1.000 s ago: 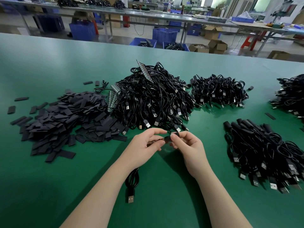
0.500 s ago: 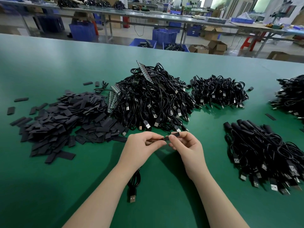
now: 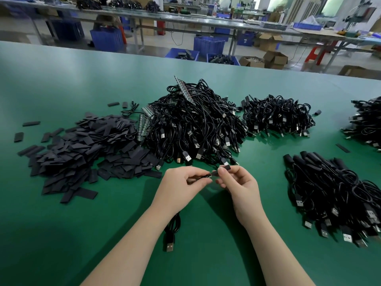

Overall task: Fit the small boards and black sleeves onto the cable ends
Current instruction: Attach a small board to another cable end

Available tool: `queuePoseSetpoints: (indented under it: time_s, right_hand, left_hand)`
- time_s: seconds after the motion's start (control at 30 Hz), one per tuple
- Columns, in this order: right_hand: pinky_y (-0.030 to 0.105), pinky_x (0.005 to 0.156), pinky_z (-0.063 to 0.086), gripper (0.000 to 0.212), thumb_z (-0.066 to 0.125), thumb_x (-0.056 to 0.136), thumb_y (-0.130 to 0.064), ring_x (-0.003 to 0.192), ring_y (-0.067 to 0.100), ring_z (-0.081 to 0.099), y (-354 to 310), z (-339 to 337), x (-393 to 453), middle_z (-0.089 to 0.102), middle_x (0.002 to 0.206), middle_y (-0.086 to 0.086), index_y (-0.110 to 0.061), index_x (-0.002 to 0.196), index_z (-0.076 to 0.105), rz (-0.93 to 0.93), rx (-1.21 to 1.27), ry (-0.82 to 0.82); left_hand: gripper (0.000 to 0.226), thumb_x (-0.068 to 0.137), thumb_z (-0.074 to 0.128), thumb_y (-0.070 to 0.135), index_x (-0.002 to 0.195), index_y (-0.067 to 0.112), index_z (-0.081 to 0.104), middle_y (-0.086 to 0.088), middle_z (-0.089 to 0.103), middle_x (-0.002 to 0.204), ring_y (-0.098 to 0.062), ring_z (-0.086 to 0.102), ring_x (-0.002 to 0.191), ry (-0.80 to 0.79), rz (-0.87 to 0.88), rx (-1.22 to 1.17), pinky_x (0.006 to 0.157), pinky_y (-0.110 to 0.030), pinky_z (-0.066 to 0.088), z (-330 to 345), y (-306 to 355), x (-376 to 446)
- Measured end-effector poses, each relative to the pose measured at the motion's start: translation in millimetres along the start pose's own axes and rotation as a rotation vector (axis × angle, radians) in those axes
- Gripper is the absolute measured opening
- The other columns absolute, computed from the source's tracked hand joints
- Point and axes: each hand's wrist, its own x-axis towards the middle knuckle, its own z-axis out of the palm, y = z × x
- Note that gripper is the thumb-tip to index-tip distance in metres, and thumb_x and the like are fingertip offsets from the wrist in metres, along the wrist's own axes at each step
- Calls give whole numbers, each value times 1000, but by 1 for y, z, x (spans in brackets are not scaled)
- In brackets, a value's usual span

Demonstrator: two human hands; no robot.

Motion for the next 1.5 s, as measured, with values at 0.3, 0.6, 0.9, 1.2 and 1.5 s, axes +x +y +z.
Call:
queuePoseSetpoints:
  time_s: [0.3,0.6,0.9,1.2,1.5]
  right_hand:
    - [17,69,53,13,75,86,-11,69,7,66,4,2,0,75,80,2,-24,81,74,-32,-70,35]
    - [18,73,53,15,75,87,-14,79,10,69,5,2,-2,76,85,2,-29,86,74,-57,-118,46]
    - [21,73,56,11,75,86,-11,76,12,70,6,3,-1,76,85,6,-22,86,71,-71,-105,82]
    - [18,70,54,7,72,87,-8,71,11,68,5,1,0,77,84,6,-15,88,68,-54,-97,43]
    - [18,65,51,6,78,84,-23,63,9,60,5,2,0,72,75,-2,-24,90,77,-37,-32,61]
  left_hand:
    - [14,81,79,27,94,31,77,27,71,84,8,66,80,9,-20,5,75,-11,51,-2,-2,0]
    - [16,81,79,25,96,30,77,30,69,85,10,66,80,15,-50,3,73,-5,48,-1,0,0]
    - [15,81,78,27,96,28,78,23,72,86,9,65,81,34,-34,28,75,-7,49,-1,1,0]
    - [16,80,79,28,96,29,78,22,71,87,8,64,84,47,34,66,75,-9,49,-1,1,-1]
    - [13,90,66,35,99,33,76,24,71,90,4,64,87,-48,4,103,80,-28,53,-2,5,-2]
